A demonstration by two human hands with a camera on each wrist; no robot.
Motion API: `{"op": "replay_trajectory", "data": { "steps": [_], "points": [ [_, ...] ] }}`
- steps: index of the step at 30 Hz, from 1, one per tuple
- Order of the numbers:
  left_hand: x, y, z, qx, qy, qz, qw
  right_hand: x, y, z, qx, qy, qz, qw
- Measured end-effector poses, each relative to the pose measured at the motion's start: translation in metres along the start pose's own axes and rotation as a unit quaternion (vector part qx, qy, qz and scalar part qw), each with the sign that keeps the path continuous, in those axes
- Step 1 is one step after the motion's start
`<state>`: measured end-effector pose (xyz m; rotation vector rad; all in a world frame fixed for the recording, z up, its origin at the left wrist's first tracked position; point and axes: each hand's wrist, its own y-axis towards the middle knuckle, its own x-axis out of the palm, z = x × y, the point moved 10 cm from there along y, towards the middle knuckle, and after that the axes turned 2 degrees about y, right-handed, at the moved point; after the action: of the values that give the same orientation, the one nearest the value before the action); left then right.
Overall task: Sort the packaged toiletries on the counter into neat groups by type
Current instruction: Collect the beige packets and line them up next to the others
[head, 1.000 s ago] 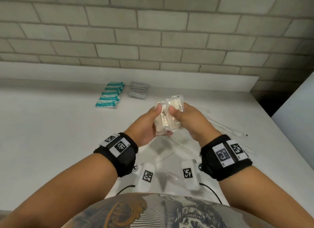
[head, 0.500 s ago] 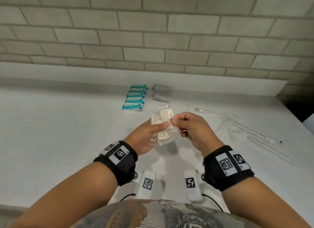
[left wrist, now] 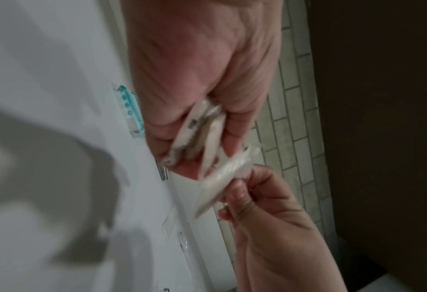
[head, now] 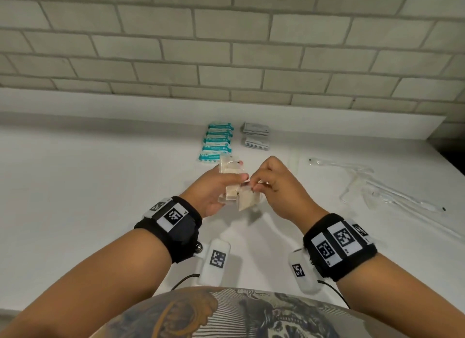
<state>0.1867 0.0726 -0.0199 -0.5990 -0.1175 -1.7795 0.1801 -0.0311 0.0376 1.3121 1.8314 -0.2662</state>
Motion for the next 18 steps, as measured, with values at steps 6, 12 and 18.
{"op": "replay_trajectory", "data": {
  "steps": [6,12,18],
  "points": [
    [-0.006,0.001,-0.019,-0.071,-0.03,-0.006,0.997,-0.027,0.005,-0.037,-0.125,-0.117,0.162,0.972],
    [-0.02,0.01,0.003,0.026,-0.01,0.009,1.0,-0.01,0.016,-0.009,-0.038,-0.057,0.031,0.997],
    [-0.027,0.01,0.012,0.083,0.162,0.057,0.982,-0.006,0.028,0.028,0.196,0.144,-0.031,0.969]
  ]
}}
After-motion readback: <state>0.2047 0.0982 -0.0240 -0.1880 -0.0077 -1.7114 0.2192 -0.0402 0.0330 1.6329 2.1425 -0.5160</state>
